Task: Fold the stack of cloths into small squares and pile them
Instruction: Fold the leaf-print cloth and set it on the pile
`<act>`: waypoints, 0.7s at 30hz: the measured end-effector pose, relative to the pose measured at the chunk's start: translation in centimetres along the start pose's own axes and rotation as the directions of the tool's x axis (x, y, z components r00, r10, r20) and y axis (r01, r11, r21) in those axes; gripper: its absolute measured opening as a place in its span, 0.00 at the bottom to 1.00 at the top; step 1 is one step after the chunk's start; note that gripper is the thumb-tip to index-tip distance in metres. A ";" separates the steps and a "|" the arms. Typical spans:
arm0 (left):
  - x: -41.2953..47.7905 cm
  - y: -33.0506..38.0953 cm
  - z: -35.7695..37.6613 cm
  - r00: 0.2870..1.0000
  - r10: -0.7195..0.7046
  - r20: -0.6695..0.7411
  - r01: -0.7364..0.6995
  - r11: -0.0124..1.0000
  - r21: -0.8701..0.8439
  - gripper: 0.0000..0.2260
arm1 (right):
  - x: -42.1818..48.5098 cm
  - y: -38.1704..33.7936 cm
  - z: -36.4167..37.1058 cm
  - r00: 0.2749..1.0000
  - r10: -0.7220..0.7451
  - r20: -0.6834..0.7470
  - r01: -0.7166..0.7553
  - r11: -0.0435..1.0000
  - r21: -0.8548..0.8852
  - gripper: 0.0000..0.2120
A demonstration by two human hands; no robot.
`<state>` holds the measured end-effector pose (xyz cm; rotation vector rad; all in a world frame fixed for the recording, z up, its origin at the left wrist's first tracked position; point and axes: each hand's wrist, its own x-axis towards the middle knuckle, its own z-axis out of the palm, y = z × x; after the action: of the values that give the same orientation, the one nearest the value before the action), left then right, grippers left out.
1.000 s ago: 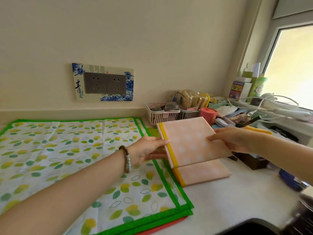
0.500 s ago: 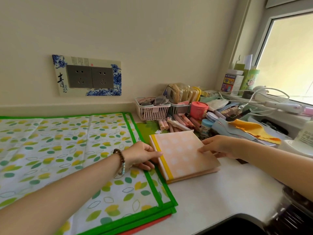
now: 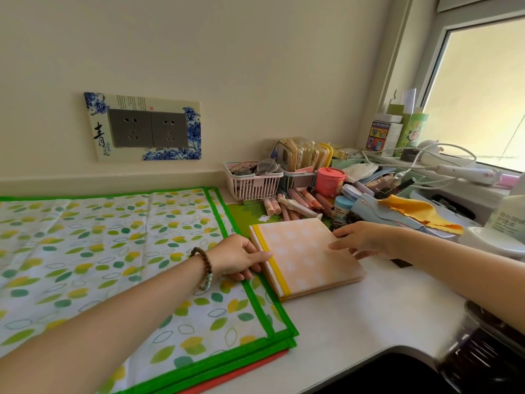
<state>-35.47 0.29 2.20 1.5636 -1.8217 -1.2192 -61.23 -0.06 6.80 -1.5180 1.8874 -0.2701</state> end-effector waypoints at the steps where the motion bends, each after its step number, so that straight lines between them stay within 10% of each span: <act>1: -0.3 0.1 -0.1 1.000 0.002 0.000 -0.002 1.000 0.005 0.15 | -0.3 -0.3 0.0 0.999 -0.028 -0.021 0.028 0.999 -0.041 0.27; 5: -1.5 -0.1 -1.1 1.000 0.029 -0.008 -0.029 0.999 0.013 0.16 | -2.2 -2.3 0.1 0.973 -0.195 -0.122 0.148 0.935 -0.322 0.29; 21: -14.0 -10.2 -11.0 0.988 0.148 -0.041 -0.102 0.834 0.543 0.38 | -7.3 -12.8 17.7 0.736 -0.660 0.150 0.671 0.682 -0.291 0.27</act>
<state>-17.45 10.19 2.24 1.7018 -2.3017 -0.5860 -39.65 7.36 3.58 -2.4076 1.3065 -0.2547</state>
